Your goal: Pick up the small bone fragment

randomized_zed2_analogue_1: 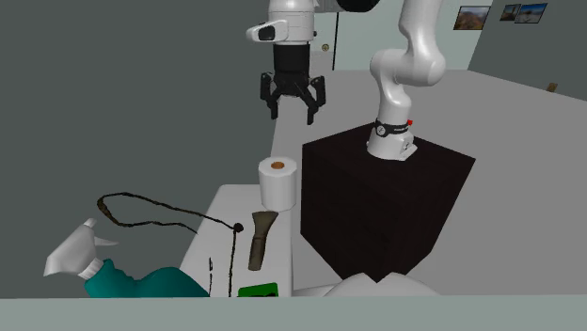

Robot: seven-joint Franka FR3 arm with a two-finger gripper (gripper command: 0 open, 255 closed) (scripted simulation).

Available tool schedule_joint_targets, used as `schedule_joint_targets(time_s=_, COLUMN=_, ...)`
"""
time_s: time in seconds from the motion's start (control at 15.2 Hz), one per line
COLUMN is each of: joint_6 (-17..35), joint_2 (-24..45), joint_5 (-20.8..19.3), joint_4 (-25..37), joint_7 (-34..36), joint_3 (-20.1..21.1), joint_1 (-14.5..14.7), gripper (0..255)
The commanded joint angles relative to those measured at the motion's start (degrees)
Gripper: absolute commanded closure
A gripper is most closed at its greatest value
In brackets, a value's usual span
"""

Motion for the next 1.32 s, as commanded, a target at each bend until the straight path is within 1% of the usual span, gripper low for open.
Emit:
schedule_joint_targets(time_s=0.0, joint_6=2.04, joint_2=4.09, joint_5=-0.62, joint_4=1.78, joint_7=-1.15, joint_3=0.58, joint_1=0.58, gripper=0)
schedule_joint_targets(time_s=0.53, joint_6=6.59, joint_2=21.62, joint_5=-4.29, joint_4=13.58, joint_7=-6.2, joint_3=1.91, joint_1=2.19, gripper=0)
schedule_joint_targets(time_s=0.86, joint_6=7.5, joint_2=32.61, joint_5=-7.04, joint_4=22.92, joint_7=-8.96, joint_3=2.48, joint_1=3.7, gripper=0)
schedule_joint_targets(time_s=1.12, joint_6=7.15, joint_2=41.55, joint_5=-9.17, joint_4=31.6, joint_7=-11.23, joint_3=2.77, joint_1=5.21, gripper=0)
schedule_joint_targets(time_s=1.25, joint_6=8.18, joint_2=42.52, joint_5=-9.3, joint_4=31.55, joint_7=-11.11, joint_3=2.66, joint_1=5.28, gripper=0)
